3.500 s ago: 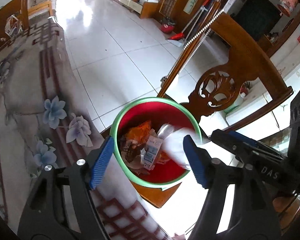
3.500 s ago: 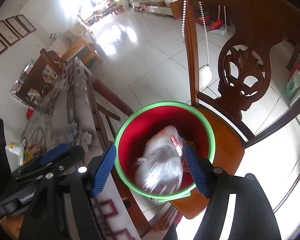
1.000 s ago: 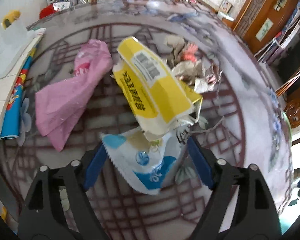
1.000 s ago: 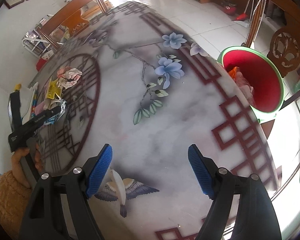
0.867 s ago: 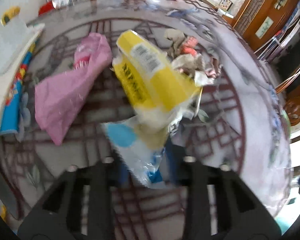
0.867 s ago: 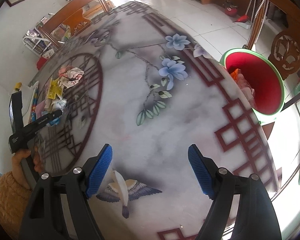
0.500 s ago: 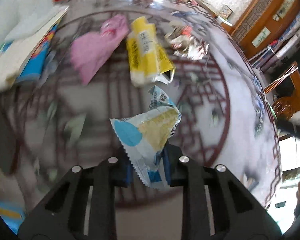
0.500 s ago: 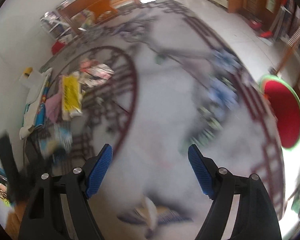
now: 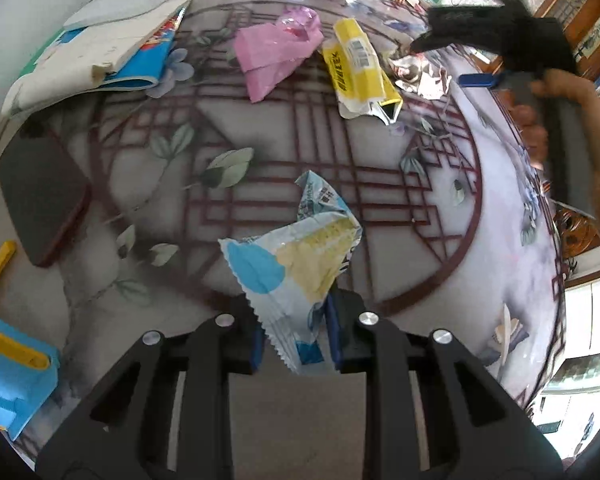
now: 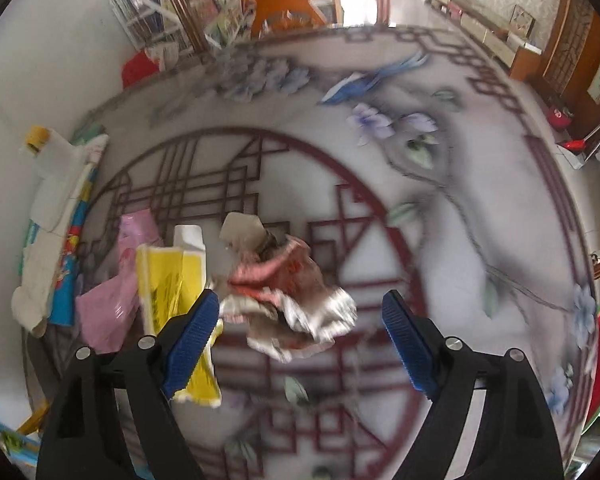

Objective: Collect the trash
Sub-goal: 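Grasp the crumpled printed paper with the right gripper, then carry the crumpled paper and snack bag toward the red bin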

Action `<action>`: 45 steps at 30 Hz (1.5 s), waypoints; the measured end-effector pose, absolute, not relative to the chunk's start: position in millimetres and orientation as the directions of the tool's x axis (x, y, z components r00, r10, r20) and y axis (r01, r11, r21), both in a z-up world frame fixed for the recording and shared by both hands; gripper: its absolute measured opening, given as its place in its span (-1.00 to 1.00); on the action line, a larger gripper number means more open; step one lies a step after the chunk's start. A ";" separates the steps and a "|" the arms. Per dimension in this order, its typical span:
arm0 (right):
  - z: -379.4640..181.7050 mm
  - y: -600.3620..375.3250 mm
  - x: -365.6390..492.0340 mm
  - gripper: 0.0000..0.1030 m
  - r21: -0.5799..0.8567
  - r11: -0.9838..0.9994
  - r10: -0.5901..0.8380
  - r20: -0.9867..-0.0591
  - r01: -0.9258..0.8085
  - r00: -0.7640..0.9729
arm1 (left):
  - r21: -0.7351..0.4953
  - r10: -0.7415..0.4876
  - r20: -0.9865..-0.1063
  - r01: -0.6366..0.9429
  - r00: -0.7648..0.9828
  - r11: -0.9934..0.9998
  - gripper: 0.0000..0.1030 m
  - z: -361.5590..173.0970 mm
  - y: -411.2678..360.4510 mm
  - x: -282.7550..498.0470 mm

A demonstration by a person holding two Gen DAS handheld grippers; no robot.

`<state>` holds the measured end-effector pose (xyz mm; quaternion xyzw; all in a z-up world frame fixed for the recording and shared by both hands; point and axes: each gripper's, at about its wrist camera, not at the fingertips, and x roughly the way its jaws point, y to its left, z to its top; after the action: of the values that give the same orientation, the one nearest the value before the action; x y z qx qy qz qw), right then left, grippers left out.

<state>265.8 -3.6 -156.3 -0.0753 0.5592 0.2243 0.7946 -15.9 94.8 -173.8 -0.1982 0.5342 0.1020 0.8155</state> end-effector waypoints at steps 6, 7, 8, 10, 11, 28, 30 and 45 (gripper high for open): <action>-163.5 4.3 264.5 -0.40 0.077 0.869 0.243 -0.927 -0.489 0.287 | -0.202 -0.021 -0.904 -0.381 0.428 0.902 -0.54 -163.7 97.4 -17.5; -160.4 1.5 260.8 -0.43 0.082 0.864 0.255 -0.922 -0.497 0.291 | -0.202 -0.020 -0.903 -0.382 0.430 0.902 -0.54 -163.1 98.0 -17.0; -157.9 -1.2 258.6 -0.46 0.087 0.862 0.263 -0.919 -0.500 0.292 | -0.202 -0.018 -0.901 -0.383 0.433 0.901 -0.54 -162.5 98.9 -16.2; -150.5 -9.4 250.2 -0.48 0.112 0.858 0.289 -0.912 -0.502 0.291 | -0.198 -0.011 -0.899 -0.383 0.439 0.902 -0.54 -161.2 99.3 -13.8; -145.4 -17.3 242.7 -0.49 0.135 0.853 0.313 -0.906 -0.503 0.287 | -0.197 -0.009 -0.896 -0.380 0.444 0.904 -0.54 -159.5 99.2 -12.6; -92.5 -150.1 92.8 -0.47 0.180 0.893 0.359 -0.838 -0.413 0.411 | -0.208 -0.027 -0.845 -0.281 0.535 0.937 -0.54 -124.8 62.8 5.2; -92.3 -164.8 85.9 -0.47 0.203 0.906 0.359 -0.833 -0.371 0.422 | -0.208 -0.032 -0.839 -0.266 0.543 0.941 -0.54 -120.0 53.8 6.4; -92.6 -231.7 62.4 -0.46 0.225 0.939 0.327 -0.818 -0.261 0.472 | -0.198 -0.077 -0.822 -0.156 0.564 0.968 -0.54 -101.5 -11.6 6.2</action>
<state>62.4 -231.7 -92.6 0.0340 0.4841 0.1717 0.8573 6.2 -11.6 -101.5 -0.1248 0.4662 0.0226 0.8755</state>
